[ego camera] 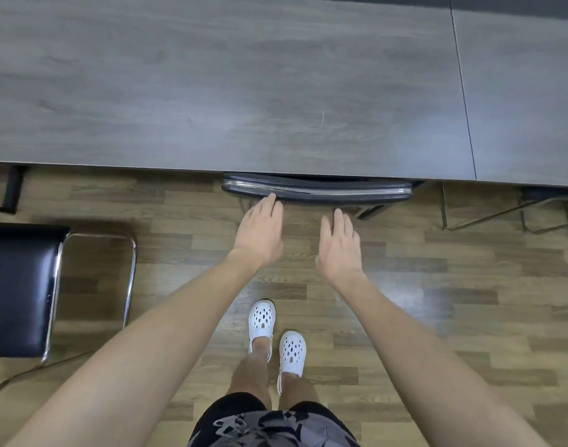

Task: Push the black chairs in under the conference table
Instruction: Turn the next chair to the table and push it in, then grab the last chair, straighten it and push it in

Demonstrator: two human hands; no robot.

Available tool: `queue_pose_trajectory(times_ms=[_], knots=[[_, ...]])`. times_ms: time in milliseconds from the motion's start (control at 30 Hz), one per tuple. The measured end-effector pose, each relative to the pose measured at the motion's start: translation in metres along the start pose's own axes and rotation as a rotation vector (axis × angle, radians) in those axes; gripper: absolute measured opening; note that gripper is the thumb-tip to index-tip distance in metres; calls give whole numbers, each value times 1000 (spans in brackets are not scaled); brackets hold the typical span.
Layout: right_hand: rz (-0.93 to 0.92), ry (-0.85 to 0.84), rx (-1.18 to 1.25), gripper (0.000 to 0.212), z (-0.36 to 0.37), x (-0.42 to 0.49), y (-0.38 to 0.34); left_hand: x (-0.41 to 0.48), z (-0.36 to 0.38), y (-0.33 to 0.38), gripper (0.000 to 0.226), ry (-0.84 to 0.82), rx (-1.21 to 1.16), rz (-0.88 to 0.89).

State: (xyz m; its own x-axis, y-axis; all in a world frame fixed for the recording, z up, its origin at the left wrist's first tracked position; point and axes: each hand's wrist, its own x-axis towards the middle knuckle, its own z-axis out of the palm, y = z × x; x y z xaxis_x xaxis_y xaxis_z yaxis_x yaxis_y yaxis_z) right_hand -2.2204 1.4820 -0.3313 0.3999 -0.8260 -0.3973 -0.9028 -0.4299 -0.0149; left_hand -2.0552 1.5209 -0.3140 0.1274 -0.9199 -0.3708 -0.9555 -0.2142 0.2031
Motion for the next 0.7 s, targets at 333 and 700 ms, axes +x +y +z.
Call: queue_pose_trajectory(times_ms=[333,700], knots=[[-164,-180,-10,33,17,-74,-6,-105,34,29,30,-191,-60,-69],[-311,-162,-45,33,40,-125,-60,-186,62,0,37,-175,-143,-138]])
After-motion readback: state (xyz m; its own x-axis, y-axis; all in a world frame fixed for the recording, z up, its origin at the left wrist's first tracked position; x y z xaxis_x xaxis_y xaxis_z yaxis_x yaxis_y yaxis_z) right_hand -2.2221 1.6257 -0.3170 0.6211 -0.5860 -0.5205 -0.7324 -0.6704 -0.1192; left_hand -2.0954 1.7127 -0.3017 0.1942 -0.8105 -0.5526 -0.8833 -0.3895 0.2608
